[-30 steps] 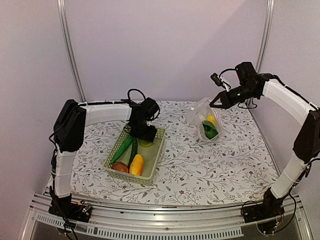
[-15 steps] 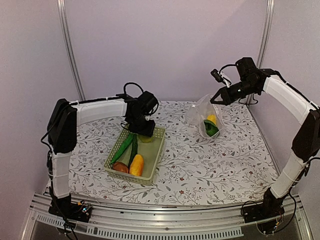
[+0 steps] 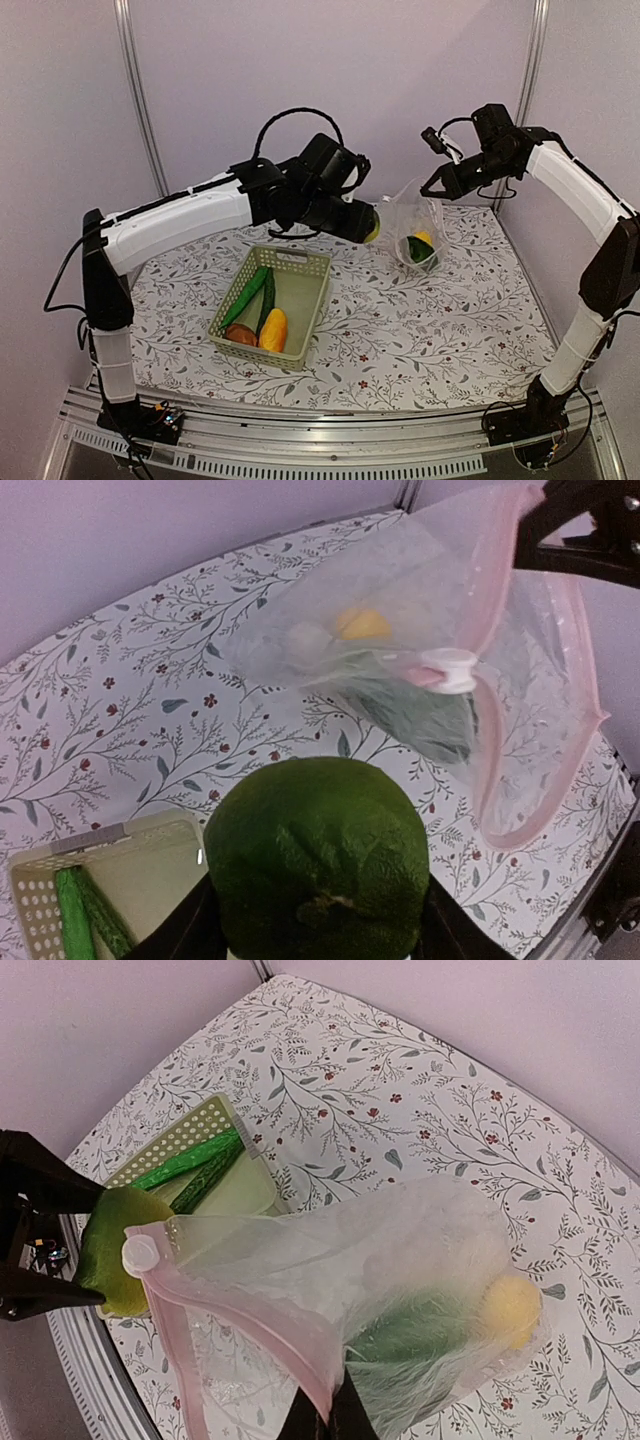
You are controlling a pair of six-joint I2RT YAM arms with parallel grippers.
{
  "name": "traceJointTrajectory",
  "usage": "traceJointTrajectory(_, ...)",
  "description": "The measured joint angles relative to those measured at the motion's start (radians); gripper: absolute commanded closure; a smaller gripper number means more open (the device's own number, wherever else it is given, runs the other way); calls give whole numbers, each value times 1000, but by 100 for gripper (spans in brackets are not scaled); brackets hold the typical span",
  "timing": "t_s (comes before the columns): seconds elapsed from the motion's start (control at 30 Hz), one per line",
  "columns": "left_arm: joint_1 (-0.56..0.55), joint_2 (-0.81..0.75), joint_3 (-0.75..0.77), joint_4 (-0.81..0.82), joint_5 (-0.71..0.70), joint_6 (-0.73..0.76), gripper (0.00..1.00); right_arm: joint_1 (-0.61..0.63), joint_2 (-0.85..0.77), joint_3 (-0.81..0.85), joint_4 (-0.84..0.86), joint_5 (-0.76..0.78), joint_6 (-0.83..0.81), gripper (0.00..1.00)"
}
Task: Place the food in the zip-top bag and seal the zipper
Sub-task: Pick up the fake fruit from the bin, then place the fake fruit in the zipper food storage bag.
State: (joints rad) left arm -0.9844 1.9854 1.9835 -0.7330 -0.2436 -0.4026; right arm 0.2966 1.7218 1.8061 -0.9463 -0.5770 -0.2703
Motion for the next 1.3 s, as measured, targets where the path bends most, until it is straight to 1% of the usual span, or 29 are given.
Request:
traceJointTrajectory(0.13,-68,-36,-34,131,11,43,55,0,2,29,-13,0,0,100)
traceJointTrajectory(0.3,-113,-55,-65,299,52,78,57,0,6,61,-28,-7,4,100)
traceJointTrajectory(0.37,-119,-48,-54,340,66,80,57,1,14,72,-31,-13,8,100)
traceJointTrajectory(0.47,-122,-9,7,380,76,79,58,6,19,74,-34,-21,14,100)
traceJointTrajectory(0.6,-122,70,102,395,51,77,58,10,21,74,-37,-33,24,100)
traceJointTrajectory(0.73,-121,156,189,369,0,77,59,11,21,74,-38,-39,34,100)
traceJointTrajectory(1.0,-121,229,210,286,-142,64,61,11,21,85,-41,-47,58,100)
traceJointTrajectory(1.07,-119,242,222,261,-173,56,59,11,21,85,-41,-54,65,100)
traceJointTrajectory(1.13,-114,257,243,245,-193,47,54,11,21,85,-41,-63,68,100)
traceJointTrajectory(1.23,-110,283,277,242,-216,31,40,11,21,85,-42,-84,71,100)
traceJointTrajectory(1.3,-106,305,300,248,-217,22,29,11,21,85,-42,-99,72,100)
